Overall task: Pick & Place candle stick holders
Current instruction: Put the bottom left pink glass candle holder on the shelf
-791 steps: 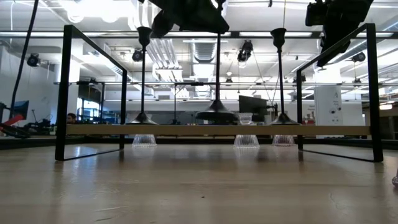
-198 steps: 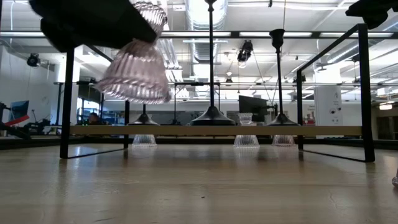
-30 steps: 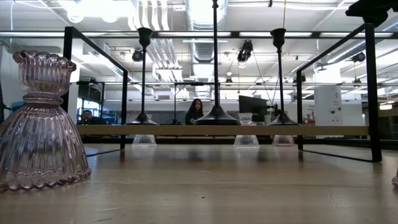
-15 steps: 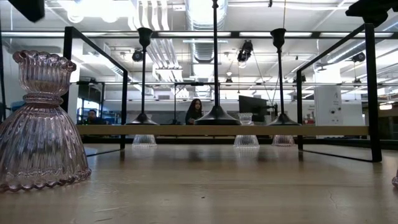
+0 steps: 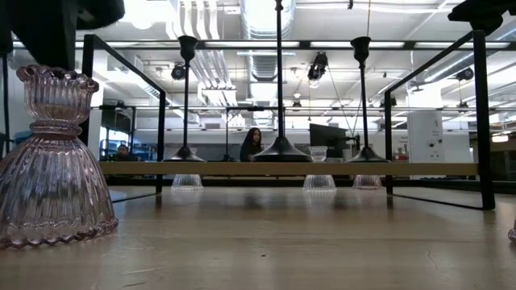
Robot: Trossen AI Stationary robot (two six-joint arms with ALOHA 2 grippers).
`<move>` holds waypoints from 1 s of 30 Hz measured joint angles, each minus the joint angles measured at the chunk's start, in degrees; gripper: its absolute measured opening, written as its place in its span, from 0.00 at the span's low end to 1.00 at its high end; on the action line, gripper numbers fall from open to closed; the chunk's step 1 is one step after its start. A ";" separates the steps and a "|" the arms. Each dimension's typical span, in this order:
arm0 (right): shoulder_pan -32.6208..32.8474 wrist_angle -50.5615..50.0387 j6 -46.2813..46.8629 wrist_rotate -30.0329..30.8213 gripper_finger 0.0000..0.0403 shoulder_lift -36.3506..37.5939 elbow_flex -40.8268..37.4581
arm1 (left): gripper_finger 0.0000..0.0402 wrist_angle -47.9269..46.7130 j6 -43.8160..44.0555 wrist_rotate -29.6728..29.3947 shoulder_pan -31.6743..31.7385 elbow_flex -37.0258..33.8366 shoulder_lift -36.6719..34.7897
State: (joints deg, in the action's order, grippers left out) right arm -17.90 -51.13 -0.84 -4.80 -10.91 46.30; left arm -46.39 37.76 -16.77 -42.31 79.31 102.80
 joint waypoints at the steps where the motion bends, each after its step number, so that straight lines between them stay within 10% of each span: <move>1: -0.01 0.00 0.00 0.00 0.16 -0.01 0.01 | 0.43 -0.05 -0.13 0.29 0.20 -0.02 0.46; 10: -0.01 0.00 0.00 0.00 0.16 -0.01 0.00 | 0.41 4.79 0.77 -0.52 1.34 -1.81 2.02; 20: 0.01 0.00 0.00 0.00 0.16 -0.01 0.00 | 0.11 6.83 3.87 -1.80 1.69 -3.43 2.02; 30: -0.02 0.00 0.00 0.00 0.16 -0.01 -0.01 | 0.09 4.75 3.18 -2.37 1.82 -1.72 1.93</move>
State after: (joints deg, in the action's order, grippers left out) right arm -17.91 -51.13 -0.84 -4.80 -10.92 46.29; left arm -41.64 40.94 -19.14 -40.49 77.59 104.73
